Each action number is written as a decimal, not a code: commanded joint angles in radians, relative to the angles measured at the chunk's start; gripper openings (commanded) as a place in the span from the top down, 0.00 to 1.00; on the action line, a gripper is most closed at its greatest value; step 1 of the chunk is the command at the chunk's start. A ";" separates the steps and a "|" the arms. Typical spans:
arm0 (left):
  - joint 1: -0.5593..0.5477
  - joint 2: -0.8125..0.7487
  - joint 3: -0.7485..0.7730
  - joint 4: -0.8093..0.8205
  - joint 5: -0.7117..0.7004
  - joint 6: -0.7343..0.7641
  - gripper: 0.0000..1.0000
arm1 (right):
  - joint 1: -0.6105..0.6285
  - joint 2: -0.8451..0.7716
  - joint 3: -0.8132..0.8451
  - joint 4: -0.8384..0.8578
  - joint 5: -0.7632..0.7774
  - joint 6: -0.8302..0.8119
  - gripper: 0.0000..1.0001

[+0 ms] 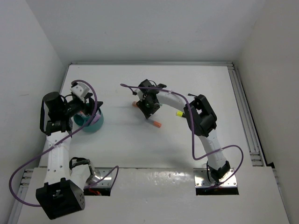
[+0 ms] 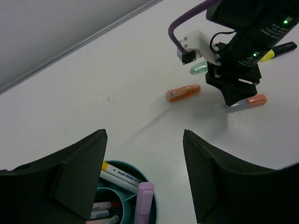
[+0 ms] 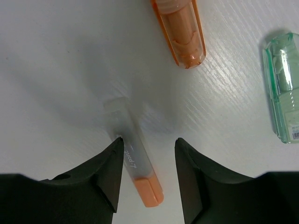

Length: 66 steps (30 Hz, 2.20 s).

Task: Sort the stationery into containers
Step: Grab a piece of stationery with the right arm, then pass the stationery from the right arm to the left

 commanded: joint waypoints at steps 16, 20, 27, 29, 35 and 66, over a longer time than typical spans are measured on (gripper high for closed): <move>-0.068 -0.036 0.076 -0.001 0.028 0.058 0.28 | 0.028 0.015 -0.072 -0.050 0.010 -0.032 0.63; -0.073 -0.043 0.077 -0.003 0.025 0.059 0.28 | 0.035 0.007 -0.087 -0.042 0.009 -0.035 0.68; -0.129 -0.078 0.089 -0.189 0.151 0.340 0.31 | 0.017 -0.025 -0.017 -0.114 -0.089 0.048 1.00; -0.207 -0.086 0.106 -0.351 0.146 0.562 0.31 | -0.003 -0.057 0.011 -0.136 -0.175 0.104 1.00; -0.520 -0.086 0.164 -0.659 -0.045 1.017 0.40 | -0.011 -0.097 0.042 -0.218 -0.401 0.253 1.00; -1.346 0.517 0.356 -0.661 -0.556 0.969 0.32 | 0.080 -0.253 -0.153 -0.205 -0.369 0.437 1.00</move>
